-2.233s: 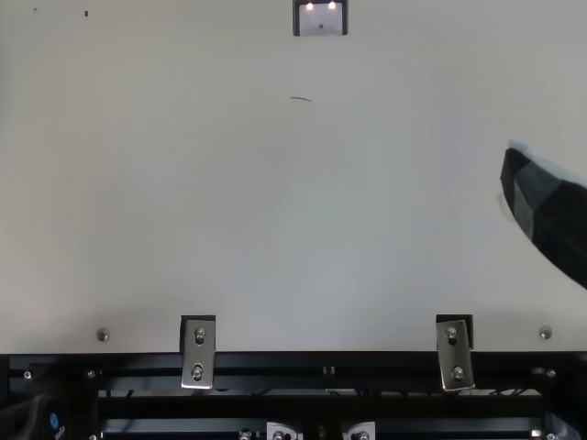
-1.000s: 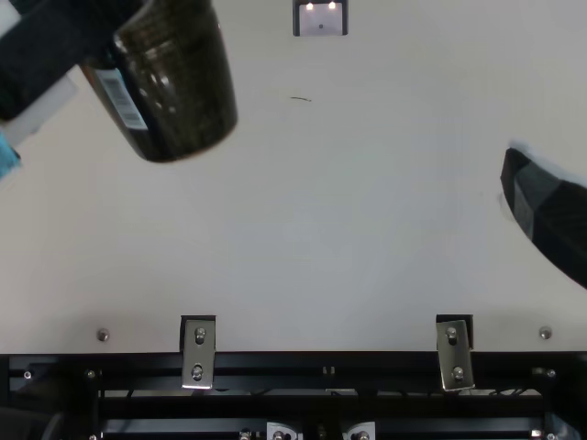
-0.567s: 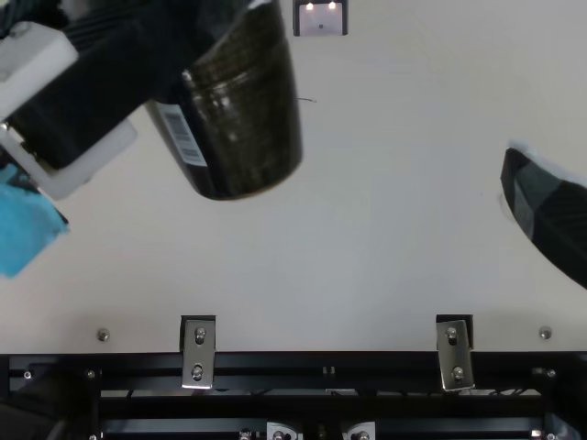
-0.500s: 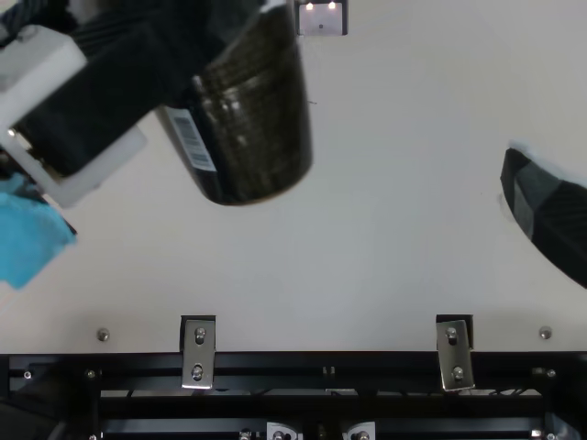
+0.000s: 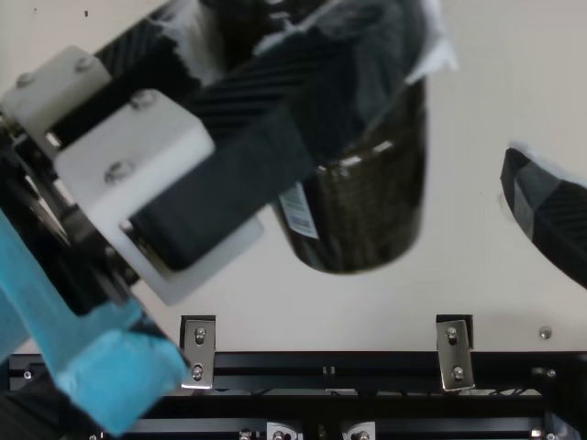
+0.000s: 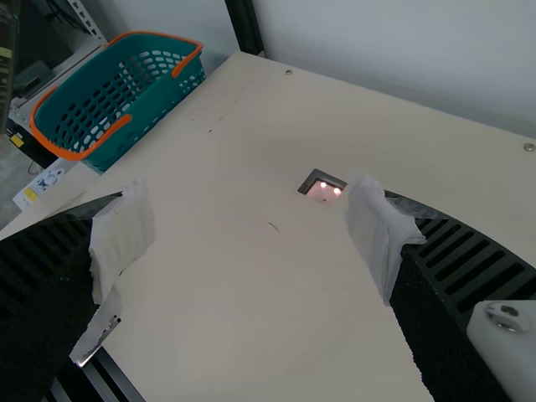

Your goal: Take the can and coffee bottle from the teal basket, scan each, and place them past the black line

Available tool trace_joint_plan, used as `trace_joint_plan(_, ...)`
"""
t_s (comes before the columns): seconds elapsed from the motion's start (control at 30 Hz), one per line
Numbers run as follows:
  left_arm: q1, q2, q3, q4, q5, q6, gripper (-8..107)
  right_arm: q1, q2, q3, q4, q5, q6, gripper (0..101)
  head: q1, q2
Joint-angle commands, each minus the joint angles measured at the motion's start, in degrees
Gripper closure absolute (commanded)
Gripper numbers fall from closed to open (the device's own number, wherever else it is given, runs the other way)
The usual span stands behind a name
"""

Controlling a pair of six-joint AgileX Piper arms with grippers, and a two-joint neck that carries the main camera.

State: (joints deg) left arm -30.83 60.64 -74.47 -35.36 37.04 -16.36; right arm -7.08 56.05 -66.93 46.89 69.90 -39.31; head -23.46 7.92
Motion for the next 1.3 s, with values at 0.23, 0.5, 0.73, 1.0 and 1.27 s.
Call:
trace_joint_plan(0.23, -4.2, 1.2, -1.8, 9.5, -4.8, -11.2, 89, 0.0, 0.0, 0.0, 0.0, 0.0, 0.0, 0, -1.5, -0.8)
trace_joint_plan(0.5, -7.1, 2.5, -4.9, 21.9, -3.3, -25.7, 89, 0.0, 0.0, 0.0, 0.0, 0.0, 0.0, 0, -1.5, -0.8)
trace_joint_plan(0.73, -12.7, 4.0, -7.5, 29.1, -0.6, -36.5, 89, 0.0, 0.0, 0.0, 0.0, 0.0, 0.0, 0, -1.5, -0.8)
trace_joint_plan(1.0, -15.3, 5.0, -8.5, 33.4, 0.7, -41.3, 89, 0.0, 0.0, 0.0, 0.0, 0.0, 0.0, 0, -1.5, -0.8)
trace_joint_plan(1.27, -15.3, 5.0, -8.5, 33.6, 0.8, -41.6, 89, 0.0, 0.0, 0.0, 0.0, 0.0, 0.0, 0, -1.5, -0.8)
